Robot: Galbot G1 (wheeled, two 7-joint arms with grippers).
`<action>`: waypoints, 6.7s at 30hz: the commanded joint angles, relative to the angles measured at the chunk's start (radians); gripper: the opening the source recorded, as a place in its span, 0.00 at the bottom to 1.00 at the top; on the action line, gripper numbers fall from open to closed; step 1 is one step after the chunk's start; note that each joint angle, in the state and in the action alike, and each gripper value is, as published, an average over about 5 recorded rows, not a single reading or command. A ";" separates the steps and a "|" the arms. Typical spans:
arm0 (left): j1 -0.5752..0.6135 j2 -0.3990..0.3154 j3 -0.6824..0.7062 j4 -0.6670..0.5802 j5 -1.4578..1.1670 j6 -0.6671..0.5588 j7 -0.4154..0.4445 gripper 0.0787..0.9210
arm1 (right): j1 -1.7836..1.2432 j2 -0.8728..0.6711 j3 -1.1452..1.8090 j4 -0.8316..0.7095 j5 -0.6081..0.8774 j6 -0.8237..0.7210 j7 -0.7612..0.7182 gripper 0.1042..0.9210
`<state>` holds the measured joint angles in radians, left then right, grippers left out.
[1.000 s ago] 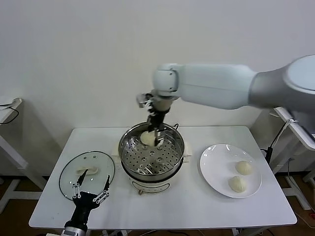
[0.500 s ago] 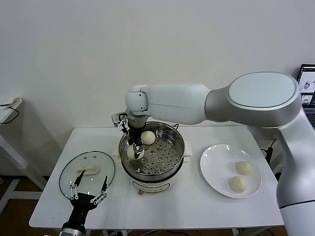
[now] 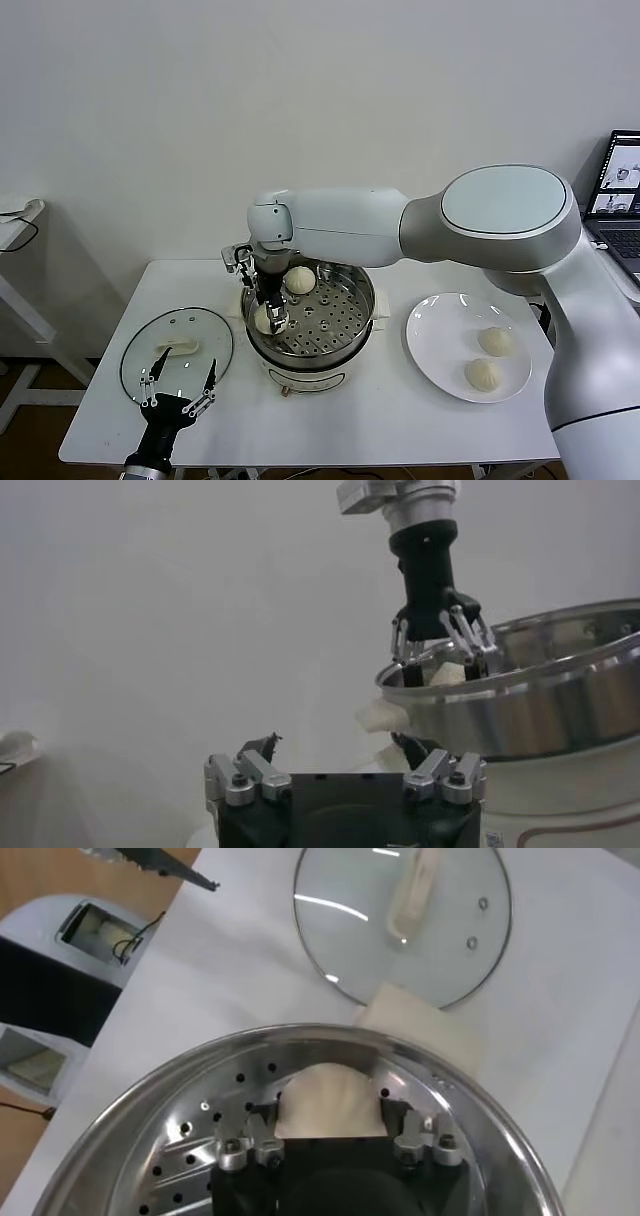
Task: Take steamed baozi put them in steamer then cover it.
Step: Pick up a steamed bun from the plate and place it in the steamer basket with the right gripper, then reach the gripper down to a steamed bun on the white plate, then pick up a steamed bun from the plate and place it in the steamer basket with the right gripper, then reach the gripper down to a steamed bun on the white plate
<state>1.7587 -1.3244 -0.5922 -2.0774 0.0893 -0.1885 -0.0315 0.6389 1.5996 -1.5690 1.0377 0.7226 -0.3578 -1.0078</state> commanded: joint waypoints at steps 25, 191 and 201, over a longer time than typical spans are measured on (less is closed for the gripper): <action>0.025 -0.013 0.001 -0.008 0.022 0.005 -0.001 0.88 | -0.171 -1.069 0.214 0.337 -0.617 0.355 -0.224 0.88; 0.005 -0.008 0.012 0.042 0.037 -0.043 0.014 0.88 | -0.142 -0.997 0.300 -0.011 -0.330 0.224 -0.239 0.88; 0.011 -0.015 0.010 0.041 0.038 -0.040 0.011 0.88 | -0.420 -1.037 0.443 -0.035 -0.495 0.243 -0.166 0.88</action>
<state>1.7695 -1.3359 -0.5846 -2.0348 0.1265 -0.2291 -0.0203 0.4478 0.6467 -1.2135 1.1028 0.2786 -0.0157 -1.1936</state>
